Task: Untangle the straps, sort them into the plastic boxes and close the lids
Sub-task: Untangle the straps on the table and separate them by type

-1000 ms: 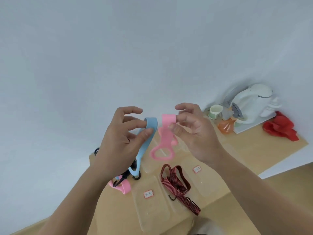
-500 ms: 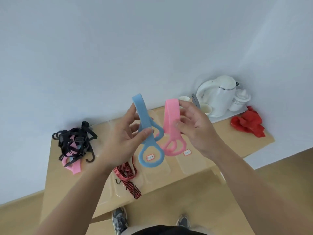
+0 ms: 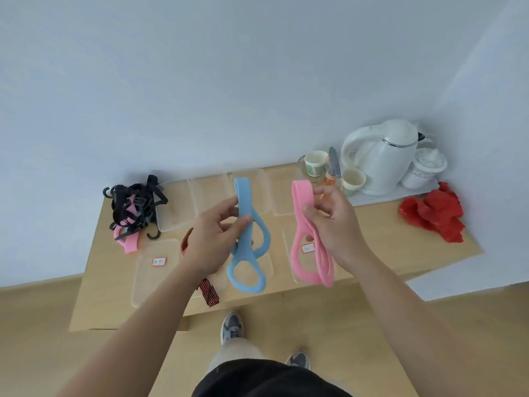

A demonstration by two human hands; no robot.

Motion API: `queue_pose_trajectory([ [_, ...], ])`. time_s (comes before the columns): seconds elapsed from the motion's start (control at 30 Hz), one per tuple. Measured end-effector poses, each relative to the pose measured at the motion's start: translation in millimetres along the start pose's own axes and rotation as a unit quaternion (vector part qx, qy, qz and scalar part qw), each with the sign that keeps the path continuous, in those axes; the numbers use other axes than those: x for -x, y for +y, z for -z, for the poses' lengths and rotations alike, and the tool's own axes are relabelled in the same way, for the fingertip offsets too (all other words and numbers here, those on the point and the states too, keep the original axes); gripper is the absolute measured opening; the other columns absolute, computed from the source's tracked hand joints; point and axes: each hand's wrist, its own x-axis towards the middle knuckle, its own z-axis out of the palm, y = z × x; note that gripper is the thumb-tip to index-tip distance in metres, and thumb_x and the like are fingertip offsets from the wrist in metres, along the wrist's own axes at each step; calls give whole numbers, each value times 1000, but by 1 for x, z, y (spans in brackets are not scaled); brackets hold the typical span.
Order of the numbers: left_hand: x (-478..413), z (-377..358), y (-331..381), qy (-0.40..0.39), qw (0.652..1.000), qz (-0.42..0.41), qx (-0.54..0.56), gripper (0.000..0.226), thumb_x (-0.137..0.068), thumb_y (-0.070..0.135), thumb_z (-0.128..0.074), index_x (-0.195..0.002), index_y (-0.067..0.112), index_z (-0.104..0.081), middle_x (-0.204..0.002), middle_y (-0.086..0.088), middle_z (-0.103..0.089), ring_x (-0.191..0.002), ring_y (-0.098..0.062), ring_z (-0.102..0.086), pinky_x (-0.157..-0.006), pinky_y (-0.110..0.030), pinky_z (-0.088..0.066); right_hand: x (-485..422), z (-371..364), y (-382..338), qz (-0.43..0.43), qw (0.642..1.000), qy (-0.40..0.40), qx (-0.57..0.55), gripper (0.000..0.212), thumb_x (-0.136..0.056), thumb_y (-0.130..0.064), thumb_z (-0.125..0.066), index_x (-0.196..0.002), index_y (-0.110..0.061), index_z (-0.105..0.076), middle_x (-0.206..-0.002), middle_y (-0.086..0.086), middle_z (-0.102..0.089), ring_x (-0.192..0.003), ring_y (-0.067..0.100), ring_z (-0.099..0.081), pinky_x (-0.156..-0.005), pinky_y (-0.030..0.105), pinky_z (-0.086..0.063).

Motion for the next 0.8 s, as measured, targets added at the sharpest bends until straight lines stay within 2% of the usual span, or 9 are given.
queue_pose_trajectory([
  [0.07, -5, -4, -12, 9, 999, 39, 34, 30, -99, 9, -64, -127, 17, -67, -105, -9, -73, -70, -29, -73, -68, -49, -64, -11, 3, 17, -49, 999, 14, 8, 19, -96, -11, -67, -106, -25, -58, -100, 5, -74, -69, 15, -69, -55, 36, -57],
  [0.17, -16, -11, -34, 14, 991, 92, 93, 25, -99, 10, -64, -123, 17, -70, -107, -14, -71, -77, -30, -69, -76, -57, -62, -29, 7, 45, -118, 993, 16, 21, 16, -95, -9, -67, -106, -17, -59, -95, 6, -76, -69, 26, -67, -62, 48, -59],
  [0.23, -23, -15, -49, 17, 987, 117, 109, 22, -100, 9, -63, -117, 19, -72, -105, -10, -71, -86, -26, -68, -76, -53, -63, -41, 8, 63, -161, 986, 16, 44, 16, -94, -6, -68, -106, -12, -61, -94, 9, -76, -72, 34, -70, -68, 53, -59],
  [0.3, -29, -18, -62, -11, 985, 138, 104, 22, -101, 10, -61, -114, 24, -72, -109, -13, -69, -89, -25, -67, -68, -44, -63, -52, 9, 79, -206, 976, 14, 71, 14, -91, -4, -68, -102, -9, -63, -97, 16, -74, -80, 39, -74, -74, 58, -61],
  [0.33, -32, -17, -68, -32, 985, 147, 86, 22, -102, 12, -61, -114, 27, -71, -110, -13, -68, -85, -24, -65, -64, -40, -61, -56, 10, 86, -228, 970, 4, 88, 12, -90, -3, -68, -100, -8, -64, -97, 19, -74, -82, 40, -74, -75, 58, -61],
  [0.43, -40, -17, -89, -77, 982, 172, 19, 25, -102, 13, -59, -115, 31, -70, -98, -7, -70, -64, -18, -56, -58, -33, -51, -65, 10, 98, -280, 951, -32, 128, 10, -89, 0, -66, -98, -5, -67, -96, 21, -73, -76, 33, -71, -69, 44, -58],
  [0.53, -50, -23, -108, -61, 979, 196, 12, 26, -102, 12, -58, -118, 30, -68, -95, -5, -69, -56, -17, -52, -55, -31, -46, -73, 6, 110, -278, 954, -6, 113, 12, -89, 0, -65, -100, -4, -67, -98, 21, -73, -75, 27, -69, -64, 38, -55],
  [0.63, -64, -32, -129, -14, 973, 229, -7, 29, -100, 13, -58, -127, 24, -62, -97, -3, -70, -58, -17, -57, -55, -29, -48, -82, -2, 121, -269, 959, 48, 78, 10, -91, -1, -65, -98, -8, -67, -96, 16, -73, -77, 26, -69, -67, 41, -58],
  [0.8, -79, -50, -158, 43, 959, 276, -45, 41, -97, 11, -59, -137, 17, -55, -105, -1, -68, -77, -17, -66, -62, -27, -51, -88, -6, 135, -241, 959, 66, 136, 16, -93, -17, -64, -107, -14, -72, -95, -1, -73, -84, 16, -70, -73, 34, -59],
])
